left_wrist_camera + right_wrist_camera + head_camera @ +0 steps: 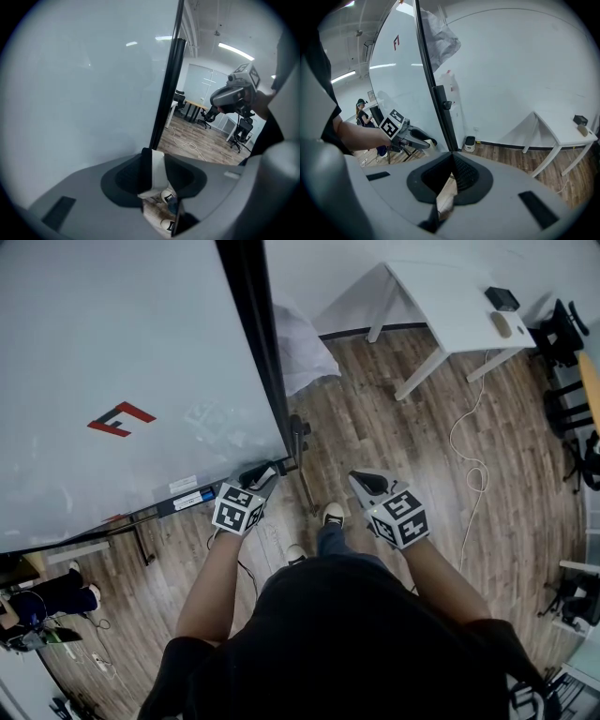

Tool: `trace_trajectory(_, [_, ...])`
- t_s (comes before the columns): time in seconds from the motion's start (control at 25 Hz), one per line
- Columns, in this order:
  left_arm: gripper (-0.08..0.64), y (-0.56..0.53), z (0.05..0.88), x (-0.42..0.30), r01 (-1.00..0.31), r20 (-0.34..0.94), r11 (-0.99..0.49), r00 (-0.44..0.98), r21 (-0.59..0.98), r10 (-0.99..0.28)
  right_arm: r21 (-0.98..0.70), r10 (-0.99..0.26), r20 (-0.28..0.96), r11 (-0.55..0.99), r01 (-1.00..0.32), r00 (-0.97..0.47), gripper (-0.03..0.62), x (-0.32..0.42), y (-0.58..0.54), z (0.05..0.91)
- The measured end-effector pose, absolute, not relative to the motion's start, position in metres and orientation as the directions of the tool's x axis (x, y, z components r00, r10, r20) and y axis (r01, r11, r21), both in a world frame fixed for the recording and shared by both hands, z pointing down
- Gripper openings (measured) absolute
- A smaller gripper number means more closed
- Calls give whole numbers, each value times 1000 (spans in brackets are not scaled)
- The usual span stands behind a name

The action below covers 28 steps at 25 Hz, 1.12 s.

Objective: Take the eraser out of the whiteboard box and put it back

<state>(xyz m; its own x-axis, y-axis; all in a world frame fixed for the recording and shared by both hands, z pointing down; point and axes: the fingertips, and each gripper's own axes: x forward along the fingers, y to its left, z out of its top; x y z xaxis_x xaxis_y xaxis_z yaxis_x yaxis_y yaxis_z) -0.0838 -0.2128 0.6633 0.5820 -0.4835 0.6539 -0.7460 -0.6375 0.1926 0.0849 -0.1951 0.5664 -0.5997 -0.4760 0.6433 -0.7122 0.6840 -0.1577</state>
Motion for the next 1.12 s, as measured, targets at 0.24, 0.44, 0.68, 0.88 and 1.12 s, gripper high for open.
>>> trace_trajectory(0.24, [153, -212, 647, -84, -749, 639, -641, 578, 169, -507, -151, -484, 637, 685, -713, -600, -5, 88, -189, 560])
trace_trajectory(0.44, [152, -208, 631, -85, -757, 616, -635, 576, 153, -538, -144, -487, 630, 692, -708, -605, -5, 87, -183, 555])
trace_trajectory(0.68, [150, -209, 610, -86, -759, 590, -639, 575, 126, -567, -135, -494, 621, 697, -704, -609, -5, 87, -177, 549])
trace_trajectory(0.88, [150, -206, 595, -85, -756, 577, -646, 575, 105, -580, -130, -501, 615, 697, -705, -609, -6, 90, -170, 546])
trace_trajectory(1.12, [150, -197, 582, -84, -751, 573, -655, 577, 90, -583, -126, -512, 603, 696, -707, -612, -6, 89, -164, 540])
